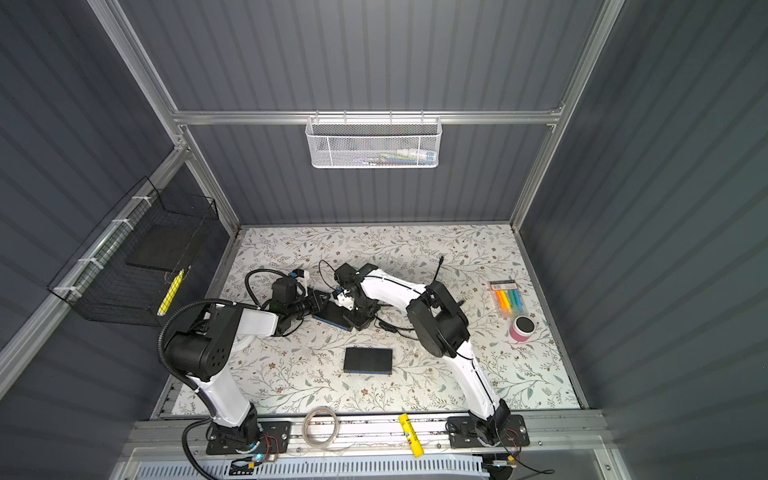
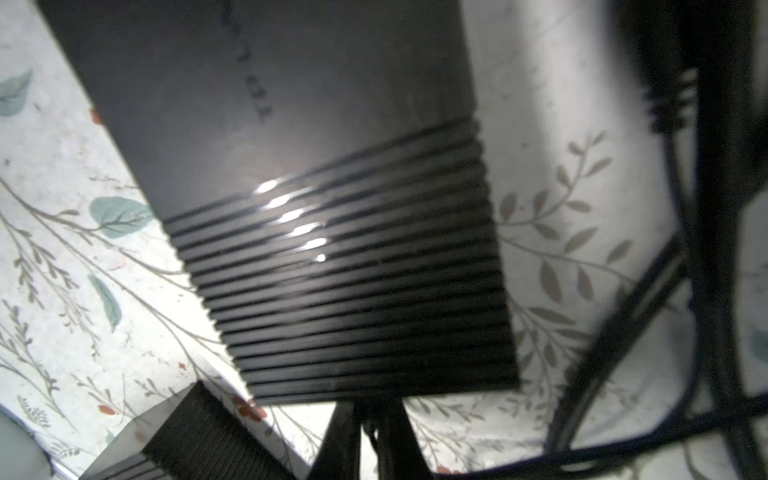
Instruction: Insert the plug into the switch port
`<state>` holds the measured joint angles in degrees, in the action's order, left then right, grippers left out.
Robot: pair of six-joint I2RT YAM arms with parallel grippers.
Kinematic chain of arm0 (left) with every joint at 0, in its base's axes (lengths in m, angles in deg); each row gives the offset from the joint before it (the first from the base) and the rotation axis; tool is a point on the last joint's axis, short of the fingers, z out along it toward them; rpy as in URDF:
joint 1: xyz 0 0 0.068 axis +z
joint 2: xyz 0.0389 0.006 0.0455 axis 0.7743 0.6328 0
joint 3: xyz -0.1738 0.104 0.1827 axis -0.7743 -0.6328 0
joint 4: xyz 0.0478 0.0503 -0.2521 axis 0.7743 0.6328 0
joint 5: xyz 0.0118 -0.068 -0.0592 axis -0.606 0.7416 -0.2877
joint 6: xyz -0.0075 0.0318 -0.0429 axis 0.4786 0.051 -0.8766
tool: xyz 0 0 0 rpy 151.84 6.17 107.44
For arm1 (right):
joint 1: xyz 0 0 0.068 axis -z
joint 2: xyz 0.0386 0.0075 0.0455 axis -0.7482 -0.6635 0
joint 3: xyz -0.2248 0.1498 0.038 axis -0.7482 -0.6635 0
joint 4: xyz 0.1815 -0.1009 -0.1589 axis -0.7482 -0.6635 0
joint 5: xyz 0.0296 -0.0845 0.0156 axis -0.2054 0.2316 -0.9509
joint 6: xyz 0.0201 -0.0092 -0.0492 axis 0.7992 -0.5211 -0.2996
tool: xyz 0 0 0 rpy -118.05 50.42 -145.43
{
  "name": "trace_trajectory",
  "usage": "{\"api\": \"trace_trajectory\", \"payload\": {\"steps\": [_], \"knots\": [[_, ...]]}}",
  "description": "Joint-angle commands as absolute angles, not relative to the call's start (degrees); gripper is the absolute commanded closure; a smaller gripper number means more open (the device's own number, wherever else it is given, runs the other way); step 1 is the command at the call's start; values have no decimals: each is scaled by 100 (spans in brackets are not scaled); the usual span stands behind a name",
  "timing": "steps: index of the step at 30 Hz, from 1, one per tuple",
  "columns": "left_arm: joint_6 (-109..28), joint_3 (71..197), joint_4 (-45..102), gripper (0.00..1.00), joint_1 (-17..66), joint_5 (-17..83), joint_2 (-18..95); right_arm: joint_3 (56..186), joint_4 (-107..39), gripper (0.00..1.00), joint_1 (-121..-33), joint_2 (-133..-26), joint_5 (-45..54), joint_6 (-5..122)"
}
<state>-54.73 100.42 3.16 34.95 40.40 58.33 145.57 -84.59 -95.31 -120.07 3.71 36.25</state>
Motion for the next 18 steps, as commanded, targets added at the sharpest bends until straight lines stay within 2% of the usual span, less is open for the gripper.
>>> {"api": "trace_trajectory", "payload": {"steps": [1,12,18], "knots": [[-5634,9748,2410,63,3172,4803,5987,14347,-6194,81,-9680,-11519,57,3495],[-5550,9903,2942,63,3437,4415,5754,12659,-6712,69,-9185,-10208,-78,3055],[-5441,10040,3150,63,3440,4358,5628,12247,-6764,68,-9177,-10172,124,2586]]}}
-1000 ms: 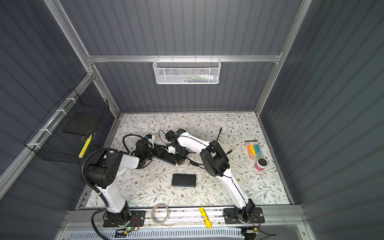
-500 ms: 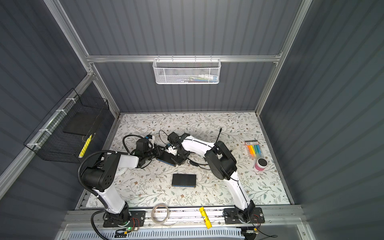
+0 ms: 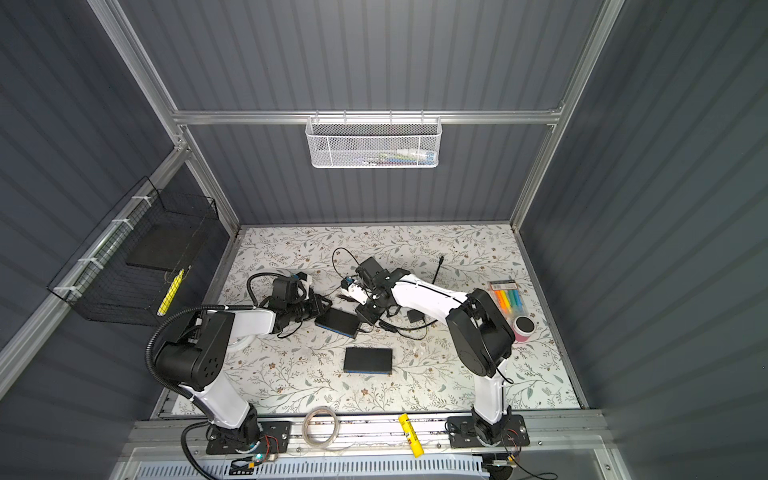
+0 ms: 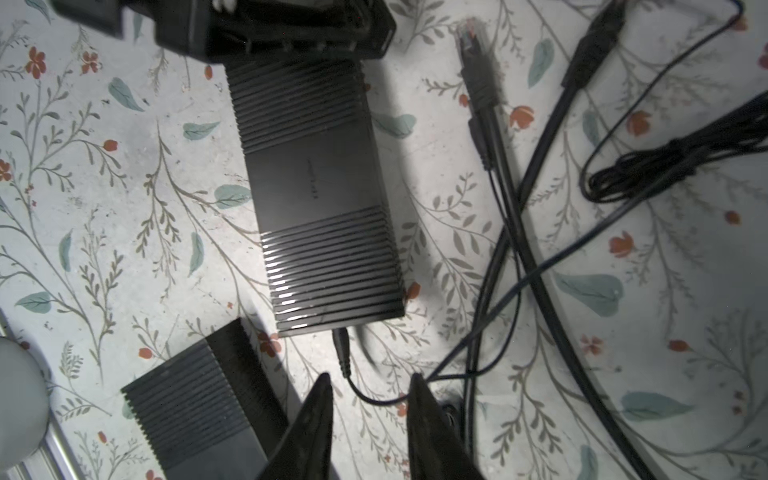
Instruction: Insert the plug into the switch port
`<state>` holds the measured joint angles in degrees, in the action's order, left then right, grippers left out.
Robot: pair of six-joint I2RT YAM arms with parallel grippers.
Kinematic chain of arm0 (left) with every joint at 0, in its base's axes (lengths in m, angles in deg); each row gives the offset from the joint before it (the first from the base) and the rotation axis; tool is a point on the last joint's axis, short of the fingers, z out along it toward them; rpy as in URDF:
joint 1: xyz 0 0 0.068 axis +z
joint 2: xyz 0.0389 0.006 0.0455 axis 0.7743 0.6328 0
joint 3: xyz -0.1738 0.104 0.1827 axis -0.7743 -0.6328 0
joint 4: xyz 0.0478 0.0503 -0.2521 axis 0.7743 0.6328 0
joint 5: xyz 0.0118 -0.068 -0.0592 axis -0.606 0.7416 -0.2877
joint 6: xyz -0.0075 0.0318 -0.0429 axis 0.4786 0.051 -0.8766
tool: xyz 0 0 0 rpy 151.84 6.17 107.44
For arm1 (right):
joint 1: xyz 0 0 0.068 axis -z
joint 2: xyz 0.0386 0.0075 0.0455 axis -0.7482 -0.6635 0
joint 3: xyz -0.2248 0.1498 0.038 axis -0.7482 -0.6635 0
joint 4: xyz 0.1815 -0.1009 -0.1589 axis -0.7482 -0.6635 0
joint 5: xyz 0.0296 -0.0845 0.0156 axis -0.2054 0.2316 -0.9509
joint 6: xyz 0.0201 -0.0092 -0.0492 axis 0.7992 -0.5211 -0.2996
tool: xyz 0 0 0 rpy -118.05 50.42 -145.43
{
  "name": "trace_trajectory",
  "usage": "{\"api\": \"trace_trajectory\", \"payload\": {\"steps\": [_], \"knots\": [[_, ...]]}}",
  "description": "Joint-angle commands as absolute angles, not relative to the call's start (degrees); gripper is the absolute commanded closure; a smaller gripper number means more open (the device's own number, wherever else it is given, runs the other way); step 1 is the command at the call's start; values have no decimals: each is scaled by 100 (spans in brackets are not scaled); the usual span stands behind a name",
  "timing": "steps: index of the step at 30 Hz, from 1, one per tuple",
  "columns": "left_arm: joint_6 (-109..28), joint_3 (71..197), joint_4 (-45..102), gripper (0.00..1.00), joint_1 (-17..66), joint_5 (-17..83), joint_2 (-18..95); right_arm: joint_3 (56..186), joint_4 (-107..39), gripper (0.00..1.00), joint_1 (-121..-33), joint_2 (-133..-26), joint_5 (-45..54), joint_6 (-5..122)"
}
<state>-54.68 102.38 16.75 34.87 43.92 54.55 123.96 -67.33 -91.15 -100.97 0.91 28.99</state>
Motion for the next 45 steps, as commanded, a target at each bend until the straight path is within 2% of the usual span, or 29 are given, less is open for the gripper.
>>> {"api": "trace_trajectory", "payload": {"steps": [1,9,23,28,41,45], "knots": [[-5424,10042,3179,63,3448,4346,5603,12162,-6711,67,-9183,-10175,124,2540],[-5335,10131,3294,62,3466,4372,5543,12175,-6544,66,-9466,-10451,290,2138],[-5246,10074,3374,62,3528,4309,5450,12125,-6460,68,-9475,-10656,902,1719],[-5225,10061,3406,62,3536,4304,5392,12073,-6516,72,-9475,-10710,863,1693],[-5176,10087,3516,62,3545,4309,5252,11835,-6580,73,-9466,-10579,918,1679],[-5166,10063,3602,61,3546,4307,5142,11852,-6588,78,-9466,-10624,889,1699]]}}
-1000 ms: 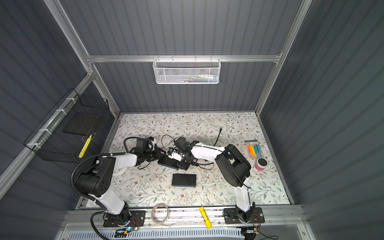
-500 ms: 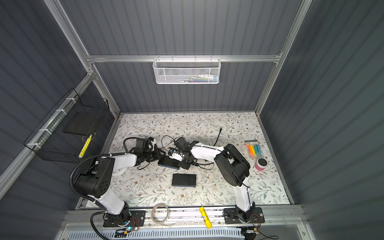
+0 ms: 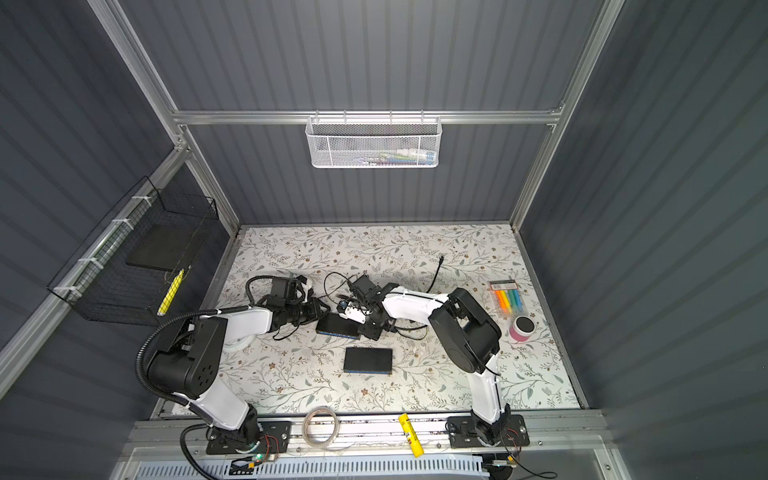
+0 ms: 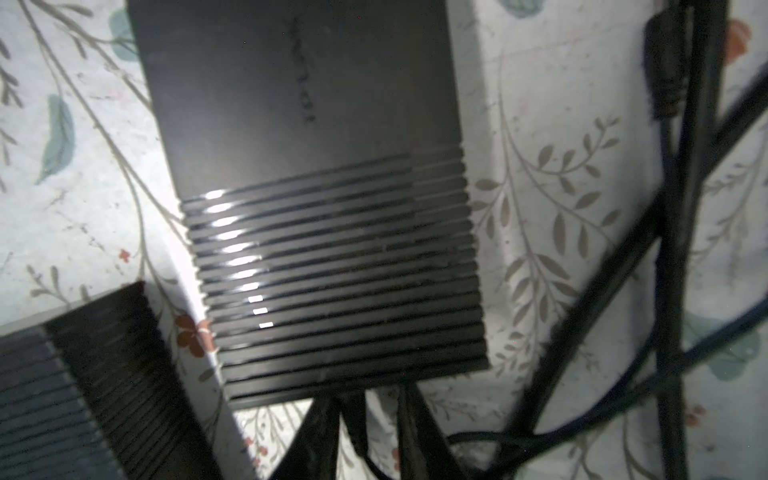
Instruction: Insert the plug into the switch port
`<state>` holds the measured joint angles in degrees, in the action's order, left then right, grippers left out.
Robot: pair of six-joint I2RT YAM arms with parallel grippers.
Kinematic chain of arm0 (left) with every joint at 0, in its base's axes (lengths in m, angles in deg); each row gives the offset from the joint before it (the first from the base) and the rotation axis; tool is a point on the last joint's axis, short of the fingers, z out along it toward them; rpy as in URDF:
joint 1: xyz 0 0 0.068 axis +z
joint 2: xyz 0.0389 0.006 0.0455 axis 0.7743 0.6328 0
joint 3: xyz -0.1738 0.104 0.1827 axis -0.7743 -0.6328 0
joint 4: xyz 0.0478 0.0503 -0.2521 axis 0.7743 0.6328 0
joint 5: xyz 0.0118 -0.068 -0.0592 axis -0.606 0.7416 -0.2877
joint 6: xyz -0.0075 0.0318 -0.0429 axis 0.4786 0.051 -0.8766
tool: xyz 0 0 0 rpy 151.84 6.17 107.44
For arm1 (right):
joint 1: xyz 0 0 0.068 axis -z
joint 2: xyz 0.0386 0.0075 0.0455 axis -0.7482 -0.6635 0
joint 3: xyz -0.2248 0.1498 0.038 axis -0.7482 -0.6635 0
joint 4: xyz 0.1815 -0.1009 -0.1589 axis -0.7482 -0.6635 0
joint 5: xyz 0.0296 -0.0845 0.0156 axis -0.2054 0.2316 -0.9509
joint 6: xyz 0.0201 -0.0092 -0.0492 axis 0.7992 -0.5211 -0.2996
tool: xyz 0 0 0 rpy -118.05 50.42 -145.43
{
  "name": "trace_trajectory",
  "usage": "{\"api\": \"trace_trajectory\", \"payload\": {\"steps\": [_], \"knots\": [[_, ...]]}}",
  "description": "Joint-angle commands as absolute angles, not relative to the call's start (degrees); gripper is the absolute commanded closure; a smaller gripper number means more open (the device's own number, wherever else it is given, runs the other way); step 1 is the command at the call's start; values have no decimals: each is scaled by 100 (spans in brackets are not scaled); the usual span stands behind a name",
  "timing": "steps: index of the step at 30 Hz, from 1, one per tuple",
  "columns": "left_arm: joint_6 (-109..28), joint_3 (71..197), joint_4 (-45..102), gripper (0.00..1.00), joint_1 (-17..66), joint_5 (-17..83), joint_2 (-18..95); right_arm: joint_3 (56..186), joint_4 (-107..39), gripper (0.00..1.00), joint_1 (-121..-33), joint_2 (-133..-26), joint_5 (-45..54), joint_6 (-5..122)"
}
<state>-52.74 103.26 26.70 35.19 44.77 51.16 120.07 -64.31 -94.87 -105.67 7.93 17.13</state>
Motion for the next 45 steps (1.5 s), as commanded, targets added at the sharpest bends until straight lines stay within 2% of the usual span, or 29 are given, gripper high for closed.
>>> {"api": "trace_trajectory", "payload": {"steps": [1,5,11,22,29,45], "knots": [[-5137,10072,3646,61,3545,4306,5108,11867,-6589,81,-9466,-10634,881,1712],[-5048,10119,3848,60,3570,4058,4895,11904,-6586,90,-9466,-10659,815,1746],[-4930,10145,4069,58,3648,3998,4648,11949,-6581,96,-9475,-10672,754,1796],[-4759,10165,4279,56,3780,4022,4287,11999,-6565,97,-9502,-10706,691,1813],[-4953,9919,4006,56,3791,4624,4225,12096,-6587,97,-9528,-10780,696,1866],[-4957,9989,3528,60,3791,5068,4764,12331,-6569,97,-9563,-10879,722,1885]]}}
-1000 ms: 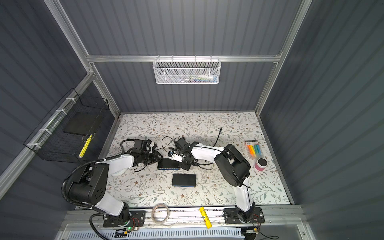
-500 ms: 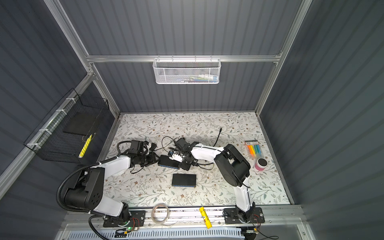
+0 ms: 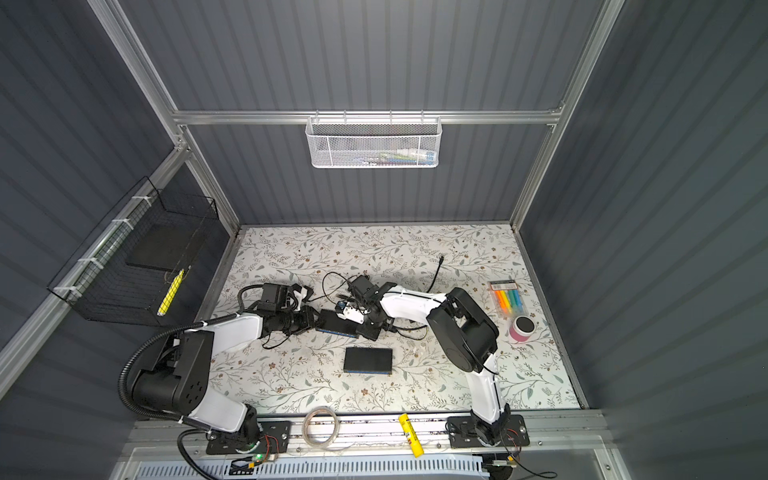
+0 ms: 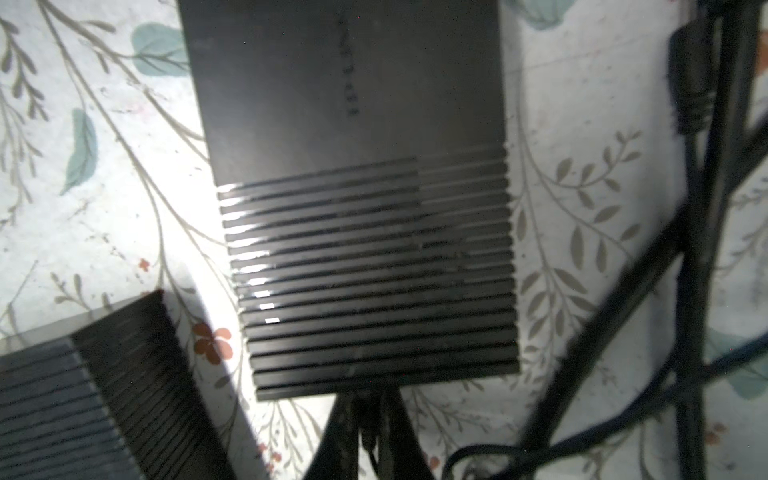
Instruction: Insert the plug into the switch port
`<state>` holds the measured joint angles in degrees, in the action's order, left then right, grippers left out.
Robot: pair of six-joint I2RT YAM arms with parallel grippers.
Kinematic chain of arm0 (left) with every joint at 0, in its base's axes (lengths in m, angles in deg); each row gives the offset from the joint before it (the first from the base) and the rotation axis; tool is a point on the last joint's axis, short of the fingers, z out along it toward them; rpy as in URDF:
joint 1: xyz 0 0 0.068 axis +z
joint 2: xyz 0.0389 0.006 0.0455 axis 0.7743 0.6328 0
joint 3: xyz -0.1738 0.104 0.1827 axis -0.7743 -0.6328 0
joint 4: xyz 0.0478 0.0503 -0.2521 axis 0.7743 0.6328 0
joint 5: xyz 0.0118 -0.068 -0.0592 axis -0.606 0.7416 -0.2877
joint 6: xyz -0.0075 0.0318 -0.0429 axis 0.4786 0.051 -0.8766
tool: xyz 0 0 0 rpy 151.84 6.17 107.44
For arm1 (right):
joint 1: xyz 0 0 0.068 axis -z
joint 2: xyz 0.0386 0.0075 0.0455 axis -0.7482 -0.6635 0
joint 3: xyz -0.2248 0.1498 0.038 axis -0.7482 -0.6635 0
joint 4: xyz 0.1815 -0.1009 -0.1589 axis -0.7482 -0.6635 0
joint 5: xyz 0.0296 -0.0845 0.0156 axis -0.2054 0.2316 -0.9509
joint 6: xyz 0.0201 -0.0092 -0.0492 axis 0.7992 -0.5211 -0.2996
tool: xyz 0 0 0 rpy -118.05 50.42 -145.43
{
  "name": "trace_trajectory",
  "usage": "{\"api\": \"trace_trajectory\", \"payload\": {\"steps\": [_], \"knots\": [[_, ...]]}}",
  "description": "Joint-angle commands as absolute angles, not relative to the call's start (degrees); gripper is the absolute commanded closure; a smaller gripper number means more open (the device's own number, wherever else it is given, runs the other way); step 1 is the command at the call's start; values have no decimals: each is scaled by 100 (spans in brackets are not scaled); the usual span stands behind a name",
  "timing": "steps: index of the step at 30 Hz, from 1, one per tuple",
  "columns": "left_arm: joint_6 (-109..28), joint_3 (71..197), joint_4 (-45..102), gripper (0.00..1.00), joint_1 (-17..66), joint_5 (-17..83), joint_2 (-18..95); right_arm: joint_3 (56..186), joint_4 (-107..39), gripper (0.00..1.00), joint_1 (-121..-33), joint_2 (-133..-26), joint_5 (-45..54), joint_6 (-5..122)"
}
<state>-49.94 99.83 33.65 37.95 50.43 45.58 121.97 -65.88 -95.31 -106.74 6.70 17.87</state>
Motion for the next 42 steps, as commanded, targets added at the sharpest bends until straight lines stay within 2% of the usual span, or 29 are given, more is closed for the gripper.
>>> {"api": "trace_trajectory", "payload": {"steps": [1,23,42], "knots": [[-4973,9982,3503,60,3787,5079,4785,12359,-6569,97,-9563,-10888,722,1892],[-5674,9479,2513,63,3199,5089,5255,13207,-6282,100,-9598,-11146,508,2455],[-6029,9047,1836,64,3073,5126,5402,14038,-6246,100,-9633,-11475,390,2612]]}}
